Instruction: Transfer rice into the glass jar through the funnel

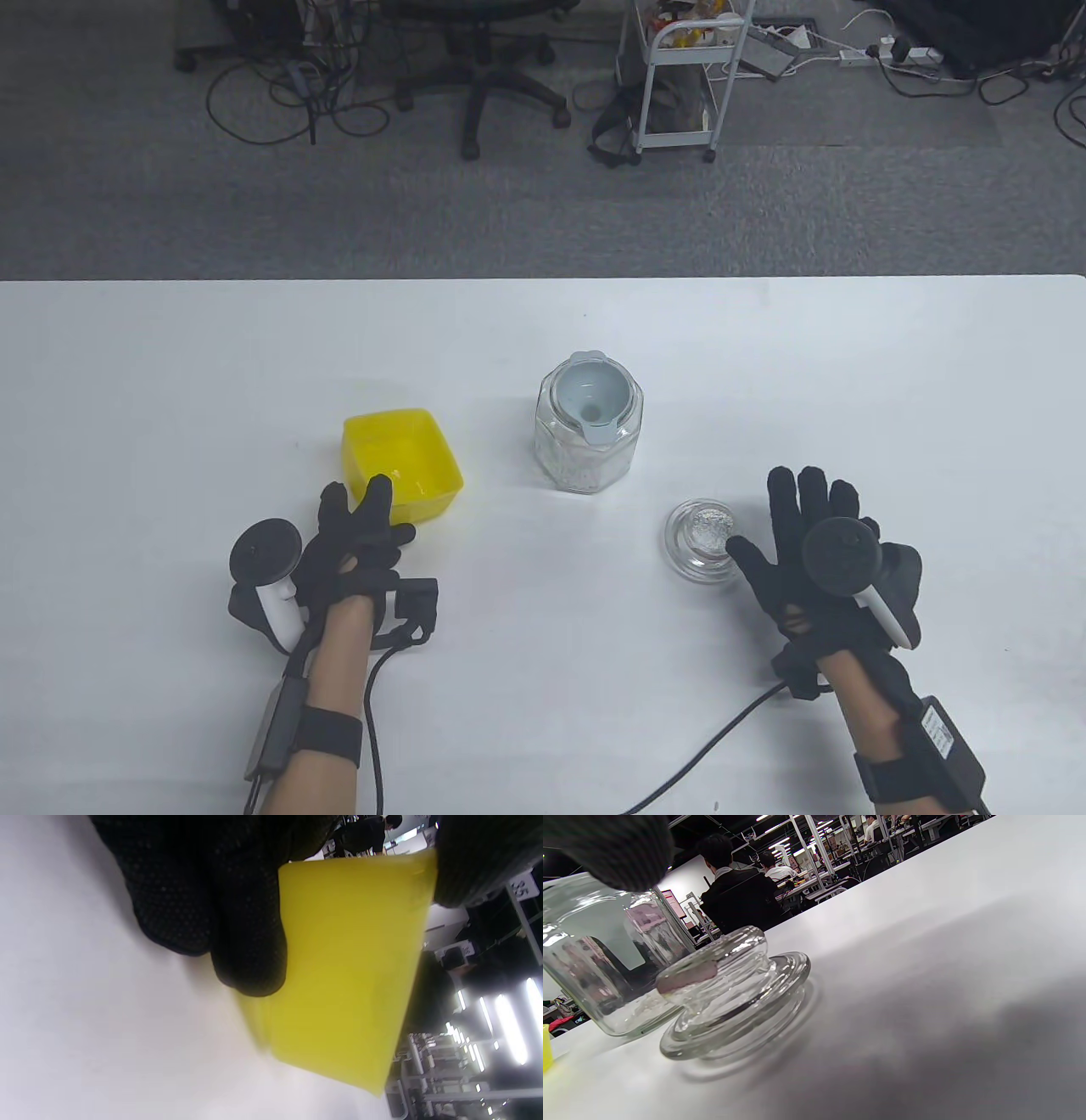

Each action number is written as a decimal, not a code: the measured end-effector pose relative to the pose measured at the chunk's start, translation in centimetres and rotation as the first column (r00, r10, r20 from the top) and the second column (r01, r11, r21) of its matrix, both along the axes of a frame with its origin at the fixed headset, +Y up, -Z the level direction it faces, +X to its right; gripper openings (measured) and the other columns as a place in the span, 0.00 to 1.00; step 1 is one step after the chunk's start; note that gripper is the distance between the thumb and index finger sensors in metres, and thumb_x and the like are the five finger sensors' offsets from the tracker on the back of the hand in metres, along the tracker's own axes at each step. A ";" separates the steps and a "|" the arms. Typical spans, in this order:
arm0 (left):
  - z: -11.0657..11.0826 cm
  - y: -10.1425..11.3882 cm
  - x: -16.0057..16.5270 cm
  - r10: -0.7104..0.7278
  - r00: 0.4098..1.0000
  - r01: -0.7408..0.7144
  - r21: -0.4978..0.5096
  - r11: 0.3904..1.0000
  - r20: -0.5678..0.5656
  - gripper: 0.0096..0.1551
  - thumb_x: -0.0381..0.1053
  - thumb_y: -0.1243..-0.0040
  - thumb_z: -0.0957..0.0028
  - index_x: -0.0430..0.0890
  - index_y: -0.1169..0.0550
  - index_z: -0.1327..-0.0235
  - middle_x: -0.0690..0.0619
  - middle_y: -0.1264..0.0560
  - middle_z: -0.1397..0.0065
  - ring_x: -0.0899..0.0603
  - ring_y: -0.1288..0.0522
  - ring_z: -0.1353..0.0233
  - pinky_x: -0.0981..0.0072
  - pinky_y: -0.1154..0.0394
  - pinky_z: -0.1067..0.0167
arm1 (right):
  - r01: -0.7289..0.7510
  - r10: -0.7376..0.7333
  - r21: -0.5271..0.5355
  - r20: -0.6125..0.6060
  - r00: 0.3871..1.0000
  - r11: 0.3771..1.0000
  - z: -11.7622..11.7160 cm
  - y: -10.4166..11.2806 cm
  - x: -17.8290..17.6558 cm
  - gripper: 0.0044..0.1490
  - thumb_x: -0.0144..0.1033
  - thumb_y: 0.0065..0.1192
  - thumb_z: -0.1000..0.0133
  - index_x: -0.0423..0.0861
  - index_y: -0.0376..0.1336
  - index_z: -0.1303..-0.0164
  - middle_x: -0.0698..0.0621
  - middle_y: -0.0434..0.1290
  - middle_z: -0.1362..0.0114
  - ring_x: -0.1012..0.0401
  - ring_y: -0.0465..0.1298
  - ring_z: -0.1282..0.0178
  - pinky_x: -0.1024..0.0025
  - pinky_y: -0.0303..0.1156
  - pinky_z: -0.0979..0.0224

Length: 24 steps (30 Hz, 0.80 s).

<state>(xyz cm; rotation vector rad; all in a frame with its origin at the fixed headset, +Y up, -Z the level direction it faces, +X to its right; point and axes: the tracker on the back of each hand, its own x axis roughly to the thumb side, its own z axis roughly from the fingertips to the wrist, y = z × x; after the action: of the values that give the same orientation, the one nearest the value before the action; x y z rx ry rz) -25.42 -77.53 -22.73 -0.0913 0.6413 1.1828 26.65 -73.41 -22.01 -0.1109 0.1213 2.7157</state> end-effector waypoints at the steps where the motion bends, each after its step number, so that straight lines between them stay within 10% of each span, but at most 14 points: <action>1: 0.0 0.1 0.2 -0.037 0.999 0.038 -0.015 0.999 0.018 0.60 0.77 0.36 0.44 0.40 0.42 0.16 0.32 0.17 0.33 0.40 0.07 0.42 0.47 0.13 0.41 | 0.000 0.000 -0.003 0.000 1.000 1.000 0.0 0.0 0.0 0.57 0.74 0.56 0.51 0.65 0.33 0.22 0.46 0.37 0.10 0.40 0.34 0.13 0.29 0.36 0.23; 9: -0.8 1.8 1.6 -0.271 0.949 0.291 -0.115 0.950 0.161 0.58 0.78 0.39 0.44 0.30 0.29 0.24 0.35 0.11 0.41 0.44 0.05 0.48 0.49 0.11 0.46 | 0.022 -0.022 0.010 0.006 1.000 1.000 0.1 0.2 0.2 0.57 0.74 0.56 0.51 0.64 0.35 0.22 0.46 0.37 0.10 0.40 0.34 0.13 0.29 0.36 0.23; 19: -1.7 5.0 3.1 -0.403 0.829 0.517 -0.256 0.817 0.388 0.60 0.79 0.43 0.41 0.38 0.42 0.13 0.33 0.25 0.22 0.35 0.14 0.35 0.37 0.21 0.37 | 0.021 -0.021 0.009 0.007 1.000 1.000 0.1 0.2 0.3 0.57 0.74 0.56 0.51 0.64 0.35 0.22 0.46 0.37 0.10 0.40 0.34 0.13 0.29 0.36 0.23; 24: -3.0 11.6 5.2 -0.640 0.704 0.684 -0.056 0.727 0.308 0.58 0.77 0.42 0.40 0.42 0.46 0.12 0.32 0.32 0.17 0.29 0.20 0.28 0.33 0.25 0.34 | 0.018 -0.018 0.002 0.006 1.000 1.000 0.1 0.1 0.2 0.57 0.74 0.56 0.51 0.64 0.35 0.22 0.46 0.37 0.10 0.40 0.34 0.13 0.29 0.36 0.23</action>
<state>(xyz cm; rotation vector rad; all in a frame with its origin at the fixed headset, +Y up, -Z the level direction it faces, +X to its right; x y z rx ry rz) -20.23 -65.93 -25.74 -0.1438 0.4640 0.3899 26.90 -73.31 -21.96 -0.1174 0.1169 2.6974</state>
